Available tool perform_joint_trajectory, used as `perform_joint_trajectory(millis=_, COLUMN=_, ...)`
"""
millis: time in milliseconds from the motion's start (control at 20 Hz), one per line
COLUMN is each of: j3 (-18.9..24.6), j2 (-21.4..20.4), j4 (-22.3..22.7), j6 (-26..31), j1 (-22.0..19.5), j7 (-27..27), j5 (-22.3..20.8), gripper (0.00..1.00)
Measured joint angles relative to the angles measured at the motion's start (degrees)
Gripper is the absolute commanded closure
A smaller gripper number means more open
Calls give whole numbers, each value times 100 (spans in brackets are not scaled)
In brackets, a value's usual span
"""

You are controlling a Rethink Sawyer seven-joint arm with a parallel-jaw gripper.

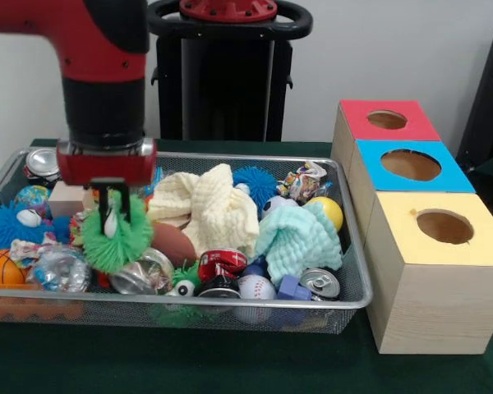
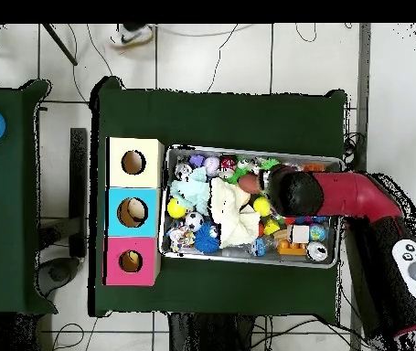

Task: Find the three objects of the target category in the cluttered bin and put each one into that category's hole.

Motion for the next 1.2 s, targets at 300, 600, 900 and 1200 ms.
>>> perform_joint_trajectory(millis=300, j3=-248, j2=-685, j4=315, j6=141, j1=451, j7=4, j5=478, gripper=100)
perform_joint_trajectory(millis=600, j3=-476, j2=-976, j4=489, j6=138, j1=780, j7=4, j5=748, gripper=100)
perform_joint_trajectory(millis=900, j3=-716, j2=-1054, j4=757, j6=118, j1=889, j7=4, j5=1046, gripper=0)
perform_joint_trajectory(millis=1200, j3=-902, j2=-1037, j4=848, j6=33, j1=865, j7=4, j5=1175, gripper=0)
